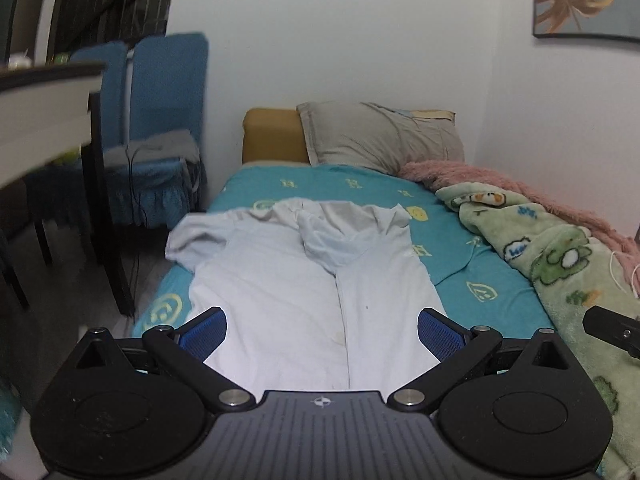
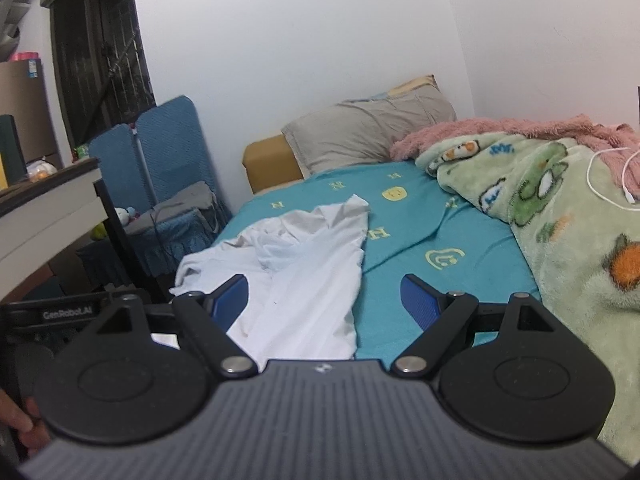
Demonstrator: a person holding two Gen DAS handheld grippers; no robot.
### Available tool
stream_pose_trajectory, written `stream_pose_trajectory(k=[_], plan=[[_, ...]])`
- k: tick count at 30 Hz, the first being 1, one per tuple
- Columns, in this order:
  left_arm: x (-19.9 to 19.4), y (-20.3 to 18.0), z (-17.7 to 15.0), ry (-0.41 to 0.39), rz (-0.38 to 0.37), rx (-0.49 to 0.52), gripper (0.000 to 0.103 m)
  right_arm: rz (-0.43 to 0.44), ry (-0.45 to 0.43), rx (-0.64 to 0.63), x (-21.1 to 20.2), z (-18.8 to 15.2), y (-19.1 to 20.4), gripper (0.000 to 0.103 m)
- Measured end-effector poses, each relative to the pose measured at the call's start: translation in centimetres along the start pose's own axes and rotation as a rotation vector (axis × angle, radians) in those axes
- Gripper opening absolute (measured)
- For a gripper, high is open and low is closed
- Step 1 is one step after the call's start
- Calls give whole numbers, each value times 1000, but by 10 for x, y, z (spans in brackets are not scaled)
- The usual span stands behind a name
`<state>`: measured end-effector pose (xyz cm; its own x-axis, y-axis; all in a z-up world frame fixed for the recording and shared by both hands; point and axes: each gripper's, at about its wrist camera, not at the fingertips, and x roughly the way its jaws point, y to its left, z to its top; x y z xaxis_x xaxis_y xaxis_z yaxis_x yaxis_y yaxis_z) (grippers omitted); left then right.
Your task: Fold clothes
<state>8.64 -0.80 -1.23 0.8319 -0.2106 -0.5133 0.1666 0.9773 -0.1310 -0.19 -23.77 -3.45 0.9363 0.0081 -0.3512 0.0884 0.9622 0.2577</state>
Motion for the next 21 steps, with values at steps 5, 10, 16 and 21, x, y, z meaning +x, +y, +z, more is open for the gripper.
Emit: stream_pose_trajectory(k=[5,10,16,21], plan=[[6,26,-9,66,-11,-78,103,-12,32,-32,18,-7,6,84],[-5,37,4,18,23,-41,103,24,79,-104,40,-11,21,84],[-24,67,11,-3,21,-75,103,99,175,-231,101,10,70,81],[-30,98,8,11,1,-151,103,207,252,-316,188,20,144,77]])
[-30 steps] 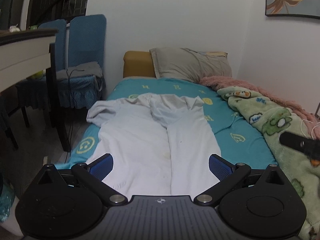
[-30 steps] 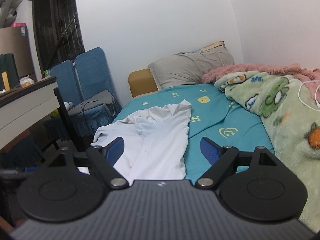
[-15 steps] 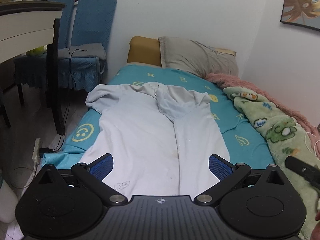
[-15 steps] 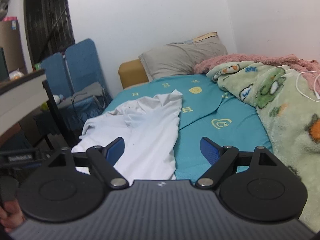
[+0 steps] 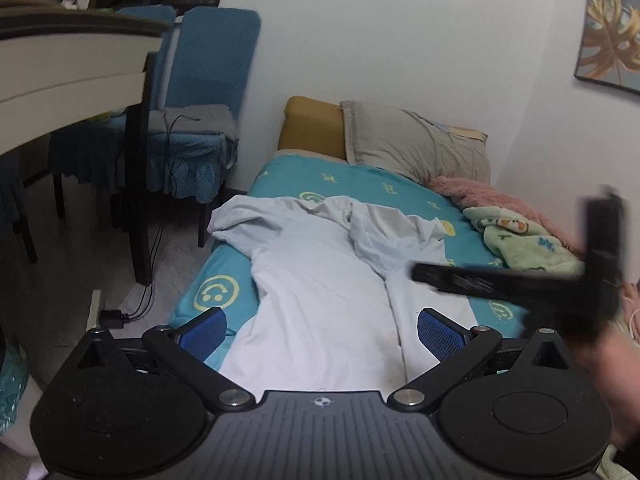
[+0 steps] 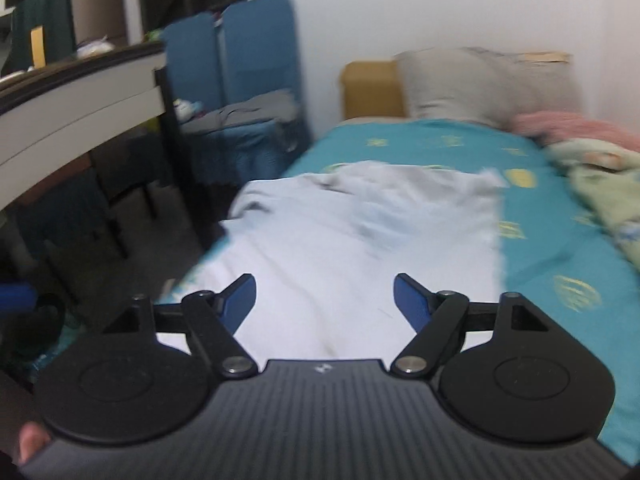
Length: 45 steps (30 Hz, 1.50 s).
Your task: Fold clothes
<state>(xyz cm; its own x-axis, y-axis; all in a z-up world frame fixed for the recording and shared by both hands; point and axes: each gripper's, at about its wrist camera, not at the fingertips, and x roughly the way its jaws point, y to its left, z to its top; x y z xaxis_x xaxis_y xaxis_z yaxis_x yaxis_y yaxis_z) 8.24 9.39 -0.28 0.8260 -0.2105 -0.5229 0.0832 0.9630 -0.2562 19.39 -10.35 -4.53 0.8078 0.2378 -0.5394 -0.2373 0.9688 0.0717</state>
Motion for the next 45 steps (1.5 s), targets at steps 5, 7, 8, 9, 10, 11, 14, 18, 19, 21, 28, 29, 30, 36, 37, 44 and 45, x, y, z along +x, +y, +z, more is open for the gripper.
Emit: stream_pose_trajectory(k=[5,7,8,9,10,11,14,18,19,21,28,29,30,36,37,44,45], plan=[[11,28,-7,27,18,-106,103,21,53,-169,113,24,62,66],[20,40,-9,40,44,-149,103,35,70,-210,155,29,84,64],[24,46,-10,46,52,-173,103,46,72,-225,174,32,94,62],[28,52,-12,47,59,-196,103,57,74,-239,192,34,104,60],[32,58,-13,47,75,-217,103,68,76,-254,210,36,115,53],[37,64,-14,52,93,-236,103,79,82,-265,226,38,124,51],[51,81,-14,70,127,-311,102,109,113,-293,270,42,147,49],[60,95,-17,82,165,-377,102,83,172,-372,311,41,170,34],[62,97,-18,86,173,-387,102,59,192,-388,320,40,173,28],[64,97,-18,85,185,-379,102,20,196,-397,327,39,174,18],[60,87,-20,32,196,-344,102,-29,67,-370,296,51,161,4],[57,86,-20,14,189,-341,102,-38,36,-346,284,57,153,4],[54,84,-19,-9,181,-335,102,-50,4,-316,271,64,145,4],[41,63,-17,-98,150,-262,102,-197,-176,-36,185,92,50,4],[41,59,-16,-100,146,-251,102,-236,-181,16,174,89,28,4],[57,37,-11,-62,140,-194,102,-384,-17,250,134,19,-105,6],[60,34,-11,-56,138,-188,102,-389,12,262,131,7,-117,7]])
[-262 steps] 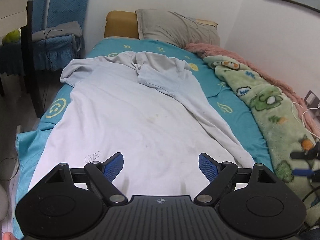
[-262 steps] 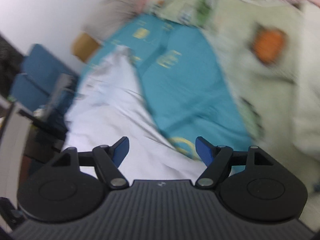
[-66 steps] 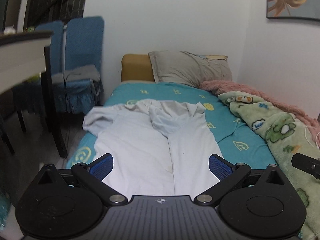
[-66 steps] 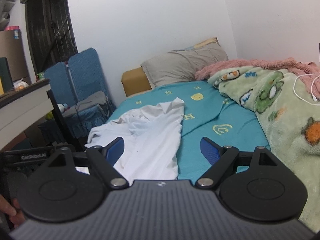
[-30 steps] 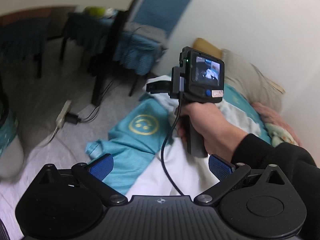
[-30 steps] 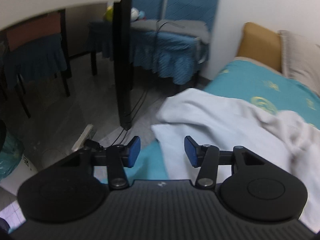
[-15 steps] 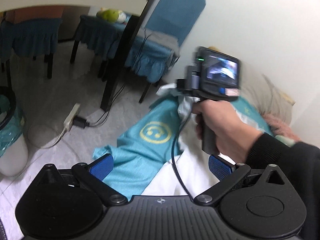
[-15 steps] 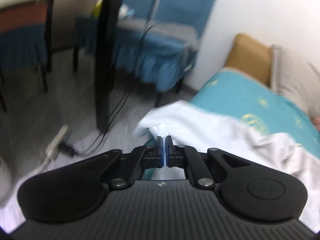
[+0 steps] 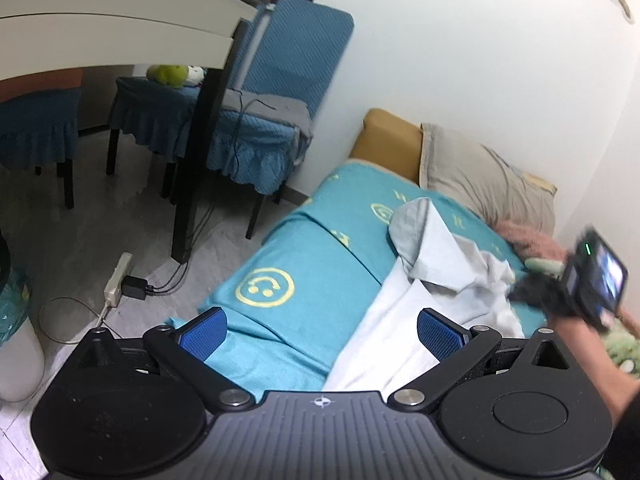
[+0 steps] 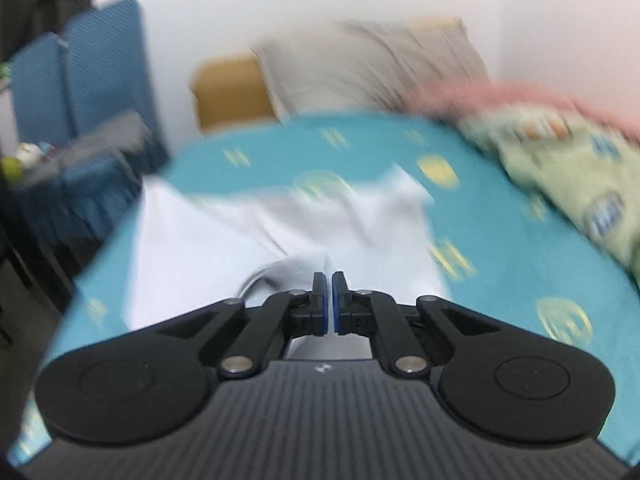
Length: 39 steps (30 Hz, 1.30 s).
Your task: Fold clothes
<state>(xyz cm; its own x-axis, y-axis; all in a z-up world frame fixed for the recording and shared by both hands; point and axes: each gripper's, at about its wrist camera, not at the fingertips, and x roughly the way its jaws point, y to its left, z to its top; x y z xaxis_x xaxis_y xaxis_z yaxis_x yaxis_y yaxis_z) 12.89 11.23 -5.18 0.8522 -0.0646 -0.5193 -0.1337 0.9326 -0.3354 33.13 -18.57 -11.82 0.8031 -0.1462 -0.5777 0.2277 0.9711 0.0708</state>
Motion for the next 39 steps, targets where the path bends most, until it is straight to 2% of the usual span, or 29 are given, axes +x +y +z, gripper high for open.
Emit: stream_pose_trajectory(k=[3,4,5,6,7,8,10,14,18,21,23,24,26,30,34,36,39], plan=[[8,-9,-3,12,-1,24,102,31,45,-17,-4,-22,-27,9],[10,-12,-5,18,-2,30,102,39,47,-36,-8,-27,-32,14],[13,-14,-6,23,-2,35,102,51,39,-59,-13,-32,-34,38],[16,-17,-7,31,-1,39,102,70,12,-87,-18,-33,-31,53],[19,-19,-8,39,1,41,102,94,-21,-114,-24,-34,-27,76],[21,-20,-9,45,4,40,102,124,-53,-151,-28,-34,-18,79],[26,-20,-12,58,11,37,102,195,-102,-235,-32,-30,5,78],[35,-18,-16,83,35,25,102,323,-103,-399,-23,-21,57,77],[40,-10,-18,103,51,9,102,274,-58,-566,10,-22,103,73],[38,-7,-20,125,37,5,102,133,-79,-631,32,-14,114,49],[31,-3,-20,109,22,1,102,91,-92,-592,41,1,108,4],[27,-2,-21,92,20,-1,102,85,-113,-551,42,11,102,7],[27,0,-19,96,24,-9,102,83,-159,-450,42,33,85,6],[26,-4,-19,80,21,0,102,32,-190,-294,66,72,51,6],[32,-9,-24,93,30,31,102,-16,-113,-119,109,95,19,6],[39,-13,-25,107,42,50,102,-4,-62,-25,127,95,5,8],[44,-20,-28,113,49,85,102,62,-18,73,136,84,-8,11]])
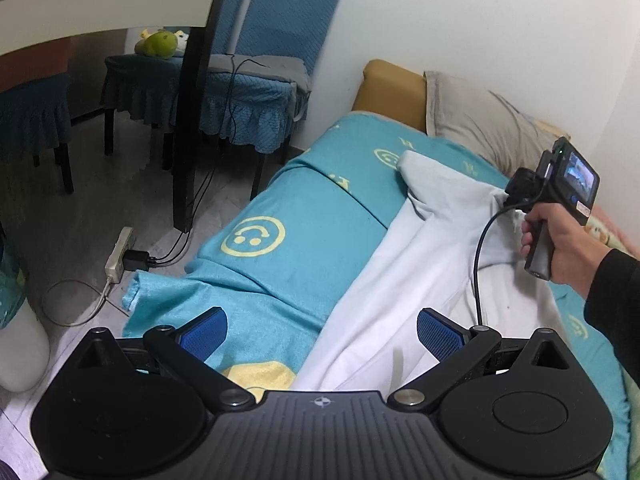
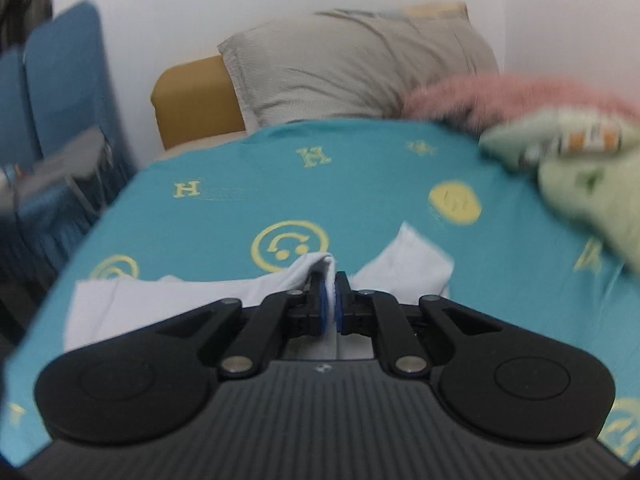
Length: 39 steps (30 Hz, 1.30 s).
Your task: Fold clothes
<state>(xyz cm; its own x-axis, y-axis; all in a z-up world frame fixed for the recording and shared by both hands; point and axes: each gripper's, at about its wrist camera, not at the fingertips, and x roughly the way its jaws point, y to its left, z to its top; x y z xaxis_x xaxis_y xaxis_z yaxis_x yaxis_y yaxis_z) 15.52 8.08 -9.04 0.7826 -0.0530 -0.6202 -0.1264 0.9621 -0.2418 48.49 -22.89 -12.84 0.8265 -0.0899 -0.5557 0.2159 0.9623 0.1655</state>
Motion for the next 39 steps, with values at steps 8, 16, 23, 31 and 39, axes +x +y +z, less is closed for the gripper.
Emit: stream_pose_trajectory(k=[8,16,23,31,39], plan=[[-20,-12,-3,-49,12,90,101,131,-15,3,-97,-26,-12,89],[-63,-25,-9,-123,-10,179,101,156,-102,5,-274,-44,-21,89],[-100,-31,-16,-114,-87,208,101,183,-72,-17,-410,-94,-36,89],[-90,-2,-2,117,-132,144,97,228,-30,1,-461,-161,-70,89],[-61,37,5,327,-67,65,83,239,8,81,-442,-166,-86,89]])
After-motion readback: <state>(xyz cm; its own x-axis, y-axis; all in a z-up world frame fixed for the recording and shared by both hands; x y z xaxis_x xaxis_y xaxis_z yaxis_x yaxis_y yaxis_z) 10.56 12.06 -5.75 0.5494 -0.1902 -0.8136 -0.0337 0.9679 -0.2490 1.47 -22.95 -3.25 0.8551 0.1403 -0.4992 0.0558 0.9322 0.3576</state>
